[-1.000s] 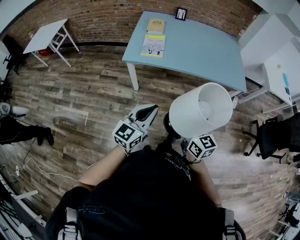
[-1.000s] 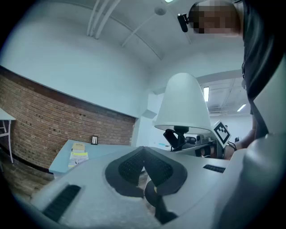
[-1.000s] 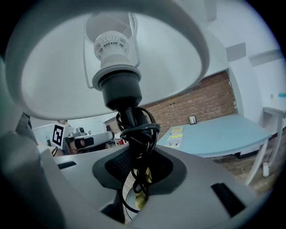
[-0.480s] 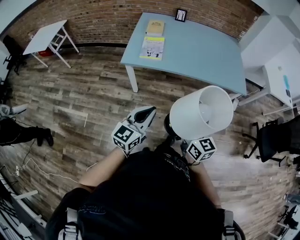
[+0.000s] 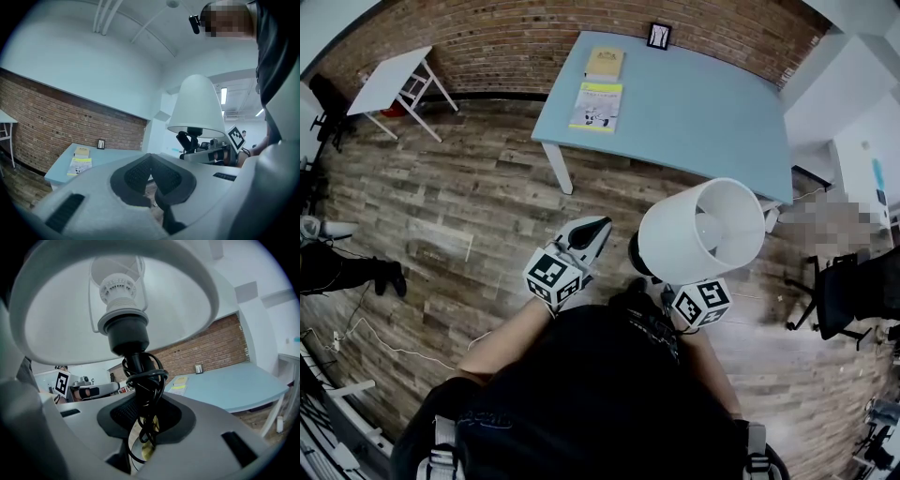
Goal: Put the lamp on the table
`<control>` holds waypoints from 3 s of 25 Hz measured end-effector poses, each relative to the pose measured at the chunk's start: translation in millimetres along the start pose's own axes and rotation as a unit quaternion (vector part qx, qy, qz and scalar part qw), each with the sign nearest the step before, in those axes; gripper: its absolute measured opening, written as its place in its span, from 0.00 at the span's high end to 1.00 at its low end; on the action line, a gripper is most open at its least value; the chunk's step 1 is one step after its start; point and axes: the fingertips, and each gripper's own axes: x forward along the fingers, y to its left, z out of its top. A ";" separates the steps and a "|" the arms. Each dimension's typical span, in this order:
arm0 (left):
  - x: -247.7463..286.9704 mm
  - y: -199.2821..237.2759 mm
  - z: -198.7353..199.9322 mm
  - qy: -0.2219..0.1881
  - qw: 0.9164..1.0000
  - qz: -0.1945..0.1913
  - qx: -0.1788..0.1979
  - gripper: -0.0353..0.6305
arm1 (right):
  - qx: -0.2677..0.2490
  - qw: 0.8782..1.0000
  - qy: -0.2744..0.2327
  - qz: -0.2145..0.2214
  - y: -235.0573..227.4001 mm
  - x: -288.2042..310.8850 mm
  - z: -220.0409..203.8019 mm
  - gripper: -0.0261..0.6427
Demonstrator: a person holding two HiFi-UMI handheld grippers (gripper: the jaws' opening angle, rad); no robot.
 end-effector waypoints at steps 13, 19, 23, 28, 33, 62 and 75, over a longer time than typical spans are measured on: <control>177.3 -25.4 8.8 -0.001 1.000 -0.025 0.005 0.93 | -0.007 1.000 0.001 0.004 -150.3 -3.9 54.3 0.81; 205.3 -31.5 16.0 0.006 1.000 -0.024 0.008 0.93 | 0.017 1.000 -0.006 -0.010 -185.8 -15.6 63.8 0.81; 216.1 -35.2 9.6 0.014 0.999 -0.028 0.003 0.93 | 0.024 1.000 -0.005 -0.013 -195.7 -15.9 62.8 0.81; 225.6 -34.0 11.4 0.012 0.999 -0.033 0.005 0.93 | 0.026 1.000 0.001 -0.014 -200.4 -14.8 61.0 0.81; 231.0 -32.8 9.4 0.011 0.999 -0.039 0.003 0.93 | 0.021 1.000 -0.003 -0.020 -203.3 -14.2 63.6 0.81; 300.6 50.7 16.8 0.011 0.998 -0.060 -0.005 0.93 | 0.029 0.999 -0.001 -0.045 -258.5 68.4 82.2 0.81; 340.2 165.8 52.0 0.004 0.998 -0.068 0.006 0.93 | 0.031 0.998 -0.006 -0.050 -279.6 187.0 117.7 0.81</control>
